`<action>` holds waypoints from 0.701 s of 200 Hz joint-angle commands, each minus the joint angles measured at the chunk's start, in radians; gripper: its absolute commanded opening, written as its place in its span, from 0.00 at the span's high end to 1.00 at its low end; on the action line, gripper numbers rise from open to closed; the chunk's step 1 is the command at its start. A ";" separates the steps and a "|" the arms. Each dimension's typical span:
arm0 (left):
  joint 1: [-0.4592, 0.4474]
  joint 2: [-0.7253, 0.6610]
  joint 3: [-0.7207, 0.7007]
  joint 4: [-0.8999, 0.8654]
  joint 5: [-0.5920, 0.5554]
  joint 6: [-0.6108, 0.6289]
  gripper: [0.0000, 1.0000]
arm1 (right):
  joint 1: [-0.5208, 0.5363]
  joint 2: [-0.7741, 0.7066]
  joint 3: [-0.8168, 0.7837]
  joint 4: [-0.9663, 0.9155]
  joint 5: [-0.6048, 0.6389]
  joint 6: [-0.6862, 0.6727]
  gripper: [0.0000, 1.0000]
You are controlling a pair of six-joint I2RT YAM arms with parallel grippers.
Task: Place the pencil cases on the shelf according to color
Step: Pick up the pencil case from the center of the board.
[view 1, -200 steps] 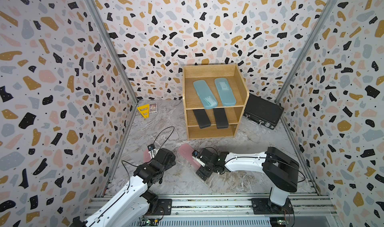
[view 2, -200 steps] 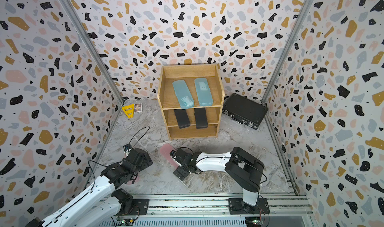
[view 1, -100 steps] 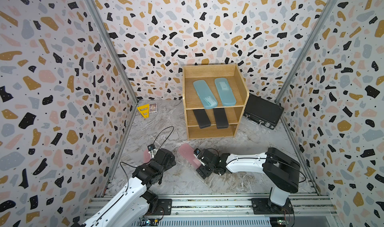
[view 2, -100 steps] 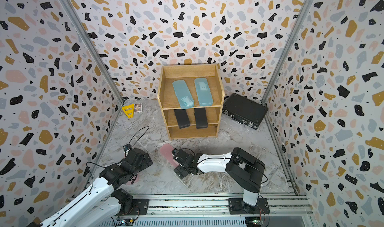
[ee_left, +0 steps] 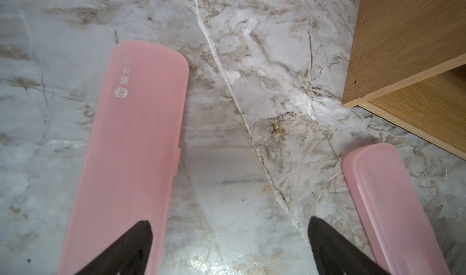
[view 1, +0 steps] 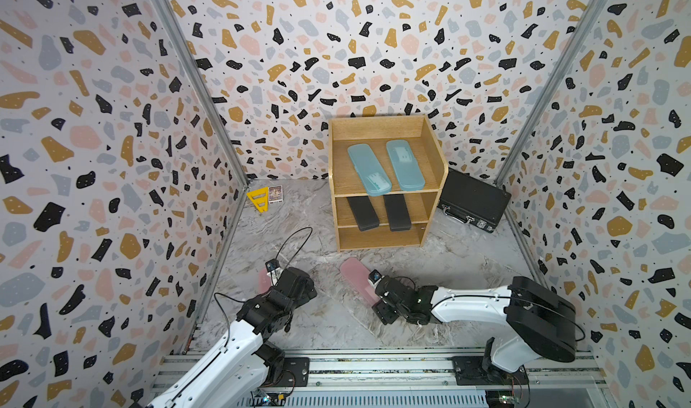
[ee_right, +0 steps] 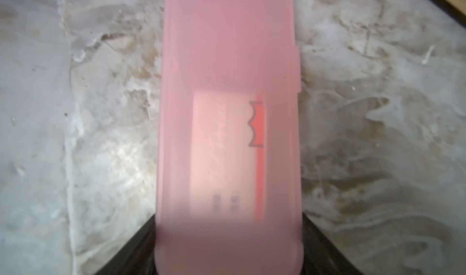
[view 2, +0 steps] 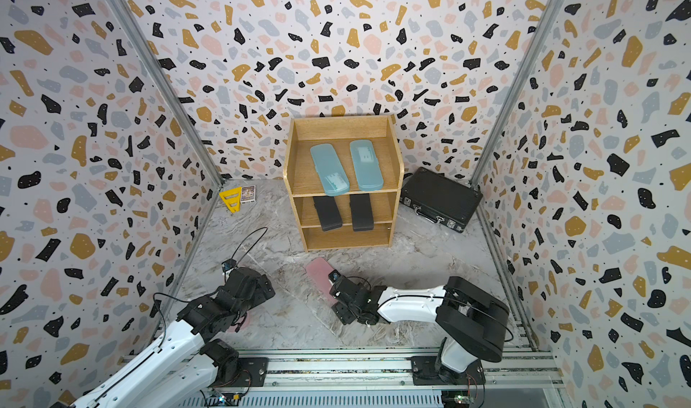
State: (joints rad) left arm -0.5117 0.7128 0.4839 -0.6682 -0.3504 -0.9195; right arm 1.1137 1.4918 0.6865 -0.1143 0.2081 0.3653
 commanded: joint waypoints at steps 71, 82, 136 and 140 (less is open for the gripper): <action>0.004 0.008 -0.021 0.065 0.037 -0.002 0.00 | -0.035 -0.289 -0.101 -0.209 0.143 0.118 0.45; 0.004 0.014 -0.021 0.072 0.052 -0.002 0.00 | -0.090 -0.293 -0.101 -0.199 0.109 0.124 0.44; 0.004 0.010 -0.011 0.077 0.072 0.002 0.00 | -0.241 -0.249 -0.047 -0.136 0.070 0.163 0.45; 0.003 0.011 -0.013 0.077 0.073 0.002 0.00 | -0.253 -0.239 -0.042 -0.130 0.064 0.166 0.45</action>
State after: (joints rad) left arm -0.5117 0.7277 0.4736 -0.6167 -0.2867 -0.9199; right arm 0.9131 1.2274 0.5903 -0.2836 0.2886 0.4904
